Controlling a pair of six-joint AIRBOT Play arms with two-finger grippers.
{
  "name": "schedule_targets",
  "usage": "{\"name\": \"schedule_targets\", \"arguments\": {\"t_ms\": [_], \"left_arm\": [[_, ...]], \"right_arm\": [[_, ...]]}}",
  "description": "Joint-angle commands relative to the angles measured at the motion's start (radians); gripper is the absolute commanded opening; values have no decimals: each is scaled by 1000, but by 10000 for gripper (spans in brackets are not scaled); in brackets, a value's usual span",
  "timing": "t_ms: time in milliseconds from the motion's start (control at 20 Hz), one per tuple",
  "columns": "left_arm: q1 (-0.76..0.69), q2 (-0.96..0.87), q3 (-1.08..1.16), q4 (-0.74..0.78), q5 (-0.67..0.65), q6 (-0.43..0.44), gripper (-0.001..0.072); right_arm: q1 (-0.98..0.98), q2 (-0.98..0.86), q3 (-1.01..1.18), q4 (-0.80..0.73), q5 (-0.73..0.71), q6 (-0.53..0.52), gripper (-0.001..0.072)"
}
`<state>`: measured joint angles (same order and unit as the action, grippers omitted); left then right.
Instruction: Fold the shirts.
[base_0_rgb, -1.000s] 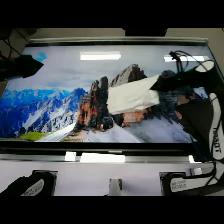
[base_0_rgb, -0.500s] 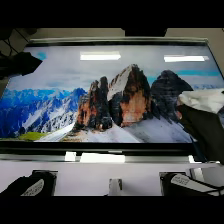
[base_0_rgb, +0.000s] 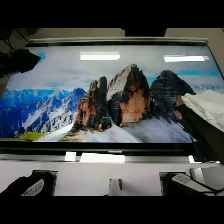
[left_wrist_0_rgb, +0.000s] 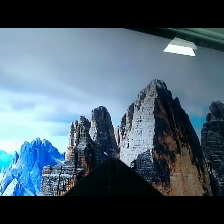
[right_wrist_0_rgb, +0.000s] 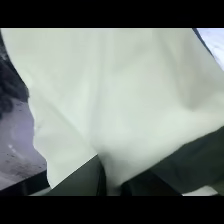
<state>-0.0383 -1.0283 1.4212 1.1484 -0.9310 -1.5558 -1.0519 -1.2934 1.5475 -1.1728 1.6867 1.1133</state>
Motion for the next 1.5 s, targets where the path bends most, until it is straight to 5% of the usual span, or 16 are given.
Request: {"name": "schedule_targets", "arguments": {"t_ms": [0,200,300,350,550,650,800,950,1000,1050,1100,1300,1450], "left_arm": [[0,0,0,0,7,0,29],[0,0,0,0,8,0,29],[1,0,0,0,33,0,29],[1,0,0,0,59,0,29],[0,-15,14,5,74,10,28],[-1,-71,97,68,-43,48,26],[-61,-220,307,409,-319,7,25],[-158,-315,364,745,-442,-90,43],[-162,-343,364,702,-491,-131,252],[-163,-372,363,646,-580,-161,582],[-164,-397,357,609,-664,-178,708],[-168,-342,243,497,-552,-145,705],[-167,-350,240,504,-563,-140,707]], "right_arm": [[-10,41,-128,-182,20,14,20],[-10,79,-311,-278,-47,40,37],[-10,79,-324,-277,-103,39,510],[-10,79,-310,-270,-132,19,640],[-5,79,-134,-229,-282,-72,640],[54,80,19,-116,-409,-230,636],[298,80,165,-161,-565,-241,632],[633,51,171,-266,-480,-154,634],[725,19,171,-265,-409,-108,655],[793,-16,171,-255,-339,-77,677],[848,-57,171,-237,-268,-64,689],[952,-149,171,-227,-89,-54,689],[957,-154,171,-228,-98,-54,677]]}}
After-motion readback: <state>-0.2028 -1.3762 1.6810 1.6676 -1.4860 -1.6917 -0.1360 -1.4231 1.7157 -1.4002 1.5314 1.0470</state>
